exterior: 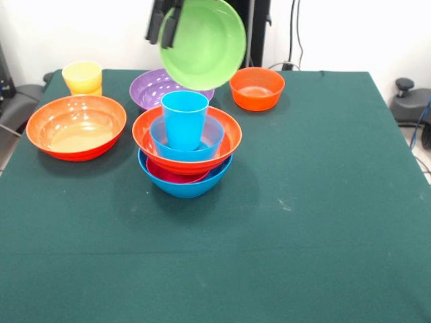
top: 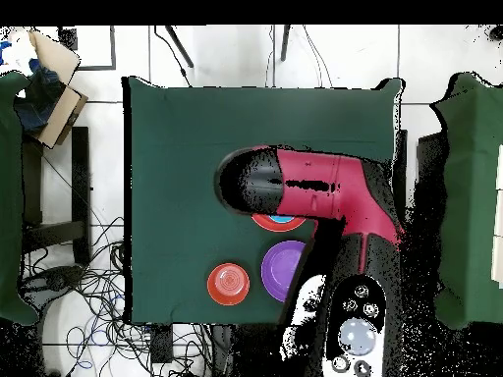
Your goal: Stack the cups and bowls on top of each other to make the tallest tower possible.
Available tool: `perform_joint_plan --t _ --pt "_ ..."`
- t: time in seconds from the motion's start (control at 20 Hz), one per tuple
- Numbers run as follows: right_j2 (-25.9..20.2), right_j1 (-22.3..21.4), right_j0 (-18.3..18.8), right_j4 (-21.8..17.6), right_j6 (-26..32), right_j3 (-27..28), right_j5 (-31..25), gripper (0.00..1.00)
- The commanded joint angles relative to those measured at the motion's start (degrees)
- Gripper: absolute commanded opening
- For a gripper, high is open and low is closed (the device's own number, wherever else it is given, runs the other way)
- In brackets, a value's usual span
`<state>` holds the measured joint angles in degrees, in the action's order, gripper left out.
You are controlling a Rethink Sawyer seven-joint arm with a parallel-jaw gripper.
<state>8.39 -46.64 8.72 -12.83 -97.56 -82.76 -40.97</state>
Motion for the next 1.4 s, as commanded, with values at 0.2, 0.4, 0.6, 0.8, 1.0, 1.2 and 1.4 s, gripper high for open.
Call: perform_joint_plan --t 0.2,0.4,0.6,0.8,1.0,1.2,1.4 --pt "-3.4 2.0 1.4 3.8 -5.6 1.1 -5.3 0.0" --pt "-3.6 0.8 3.6 4.1 -2.4 0.2 -5.4 0.0" --pt "-4.1 0.5 4.5 4.3 -1.5 -0.1 -5.2 0.0" --pt "-4.9 0.7 5.5 4.1 -0.8 -0.3 -4.6 0.0" --pt "-4.5 0.4 5.4 3.4 -0.9 -0.6 -4.7 0.0" --pt "-4.0 0.5 5.0 2.6 -1.2 -0.3 -4.7 0.0" --pt "-3.7 0.7 4.6 2.3 -1.5 0.1 -4.9 0.0"
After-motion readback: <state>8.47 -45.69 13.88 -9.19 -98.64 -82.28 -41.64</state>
